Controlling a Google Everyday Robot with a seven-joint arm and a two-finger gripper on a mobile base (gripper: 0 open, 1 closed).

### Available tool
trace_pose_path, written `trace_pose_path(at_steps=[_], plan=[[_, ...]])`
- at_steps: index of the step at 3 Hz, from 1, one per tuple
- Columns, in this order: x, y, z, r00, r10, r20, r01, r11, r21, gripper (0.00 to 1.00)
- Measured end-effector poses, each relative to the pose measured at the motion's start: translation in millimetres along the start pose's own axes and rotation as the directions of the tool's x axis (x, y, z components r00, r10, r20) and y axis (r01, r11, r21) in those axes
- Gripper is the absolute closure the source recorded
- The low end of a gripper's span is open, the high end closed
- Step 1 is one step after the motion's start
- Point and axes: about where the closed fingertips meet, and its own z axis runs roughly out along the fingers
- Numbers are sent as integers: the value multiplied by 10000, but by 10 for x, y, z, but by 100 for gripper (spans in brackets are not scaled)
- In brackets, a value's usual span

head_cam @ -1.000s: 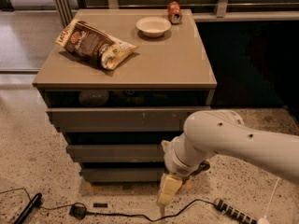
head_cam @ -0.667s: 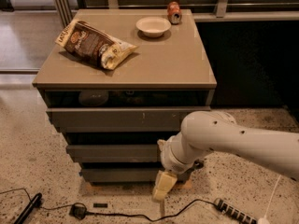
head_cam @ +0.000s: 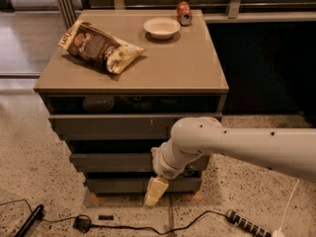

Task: Open middle drawer

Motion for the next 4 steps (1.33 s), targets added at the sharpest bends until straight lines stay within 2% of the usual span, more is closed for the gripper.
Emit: trace_pose_path(at_steps=[1,2,3,4], plan=[[-175,-101,308,10000,-22,69,23,9997,-230,0],[-176,-101,309,10000,-23,70,24,9997,-229,0],[-437,-514,565,9986,-455,287,450,9988,170,0],[-442,-513,543,9980,-521,346,516,9985,160,0]])
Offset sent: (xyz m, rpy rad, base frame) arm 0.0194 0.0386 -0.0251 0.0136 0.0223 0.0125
